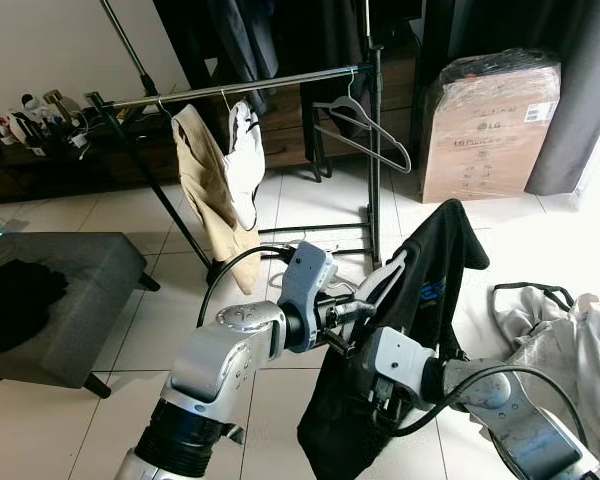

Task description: Hang hanger

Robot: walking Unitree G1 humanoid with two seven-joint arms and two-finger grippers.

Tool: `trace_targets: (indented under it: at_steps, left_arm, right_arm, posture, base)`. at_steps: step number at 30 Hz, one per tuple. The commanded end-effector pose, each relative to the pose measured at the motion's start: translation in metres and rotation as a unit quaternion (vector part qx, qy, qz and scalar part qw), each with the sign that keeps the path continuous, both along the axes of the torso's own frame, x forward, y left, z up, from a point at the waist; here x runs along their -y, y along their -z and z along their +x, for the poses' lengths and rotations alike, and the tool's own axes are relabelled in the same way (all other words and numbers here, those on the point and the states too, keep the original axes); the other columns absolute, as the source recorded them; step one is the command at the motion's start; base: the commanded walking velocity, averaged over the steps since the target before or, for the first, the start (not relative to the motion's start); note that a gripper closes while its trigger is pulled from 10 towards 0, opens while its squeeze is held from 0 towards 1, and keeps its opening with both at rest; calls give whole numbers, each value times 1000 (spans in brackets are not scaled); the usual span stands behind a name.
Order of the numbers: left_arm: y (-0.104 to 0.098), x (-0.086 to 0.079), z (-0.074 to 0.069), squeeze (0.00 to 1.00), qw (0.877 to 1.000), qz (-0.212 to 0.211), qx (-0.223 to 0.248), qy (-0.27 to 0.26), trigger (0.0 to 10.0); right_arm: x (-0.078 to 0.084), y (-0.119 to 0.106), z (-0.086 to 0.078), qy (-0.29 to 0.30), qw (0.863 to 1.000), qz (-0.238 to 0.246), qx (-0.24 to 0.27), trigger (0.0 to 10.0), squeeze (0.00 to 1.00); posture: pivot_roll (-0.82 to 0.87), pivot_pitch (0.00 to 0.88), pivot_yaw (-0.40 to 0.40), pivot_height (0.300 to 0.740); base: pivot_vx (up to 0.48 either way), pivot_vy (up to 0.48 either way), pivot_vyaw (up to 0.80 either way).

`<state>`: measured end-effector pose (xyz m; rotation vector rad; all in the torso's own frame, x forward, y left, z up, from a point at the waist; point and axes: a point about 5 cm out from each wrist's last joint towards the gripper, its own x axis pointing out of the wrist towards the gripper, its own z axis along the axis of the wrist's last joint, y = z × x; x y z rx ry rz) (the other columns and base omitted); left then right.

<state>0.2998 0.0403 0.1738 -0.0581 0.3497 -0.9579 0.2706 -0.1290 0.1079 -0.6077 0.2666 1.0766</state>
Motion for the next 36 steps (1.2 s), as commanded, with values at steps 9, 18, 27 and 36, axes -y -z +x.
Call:
trace_targets:
  at_steps: [9, 18, 27, 36]
  left_arm:
    - [-15, 10, -9, 0, 998, -32, 22, 41, 0]
    - [-15, 9, -7, 0, 999, -25, 27, 37, 0]
    - [-13, 11, -12, 0, 997, -10, 36, 61, 0]
    - [-10, 12, -15, 0, 996, 11, 49, 77, 0]
  right_arm:
    - [2, 9, -21, -57, 996, -14, -68, 10000, 0]
    - [-1, 4, -31, -102, 989, 28, -103, 10000, 0]
    - [-5, 0, -38, -144, 980, 55, -130, 10000, 0]
    - [4, 20, -35, -155, 978, -48, -128, 10000, 0]
  posture:
    - [-154, 151, 184, 740]
    - [-152, 149, 186, 740]
    - [-151, 145, 188, 740]
    - [-146, 143, 188, 740]
  base:
    - [0, 0, 0]
    - [0, 0, 0]
    - [0, 0, 0]
    - [0, 0, 0]
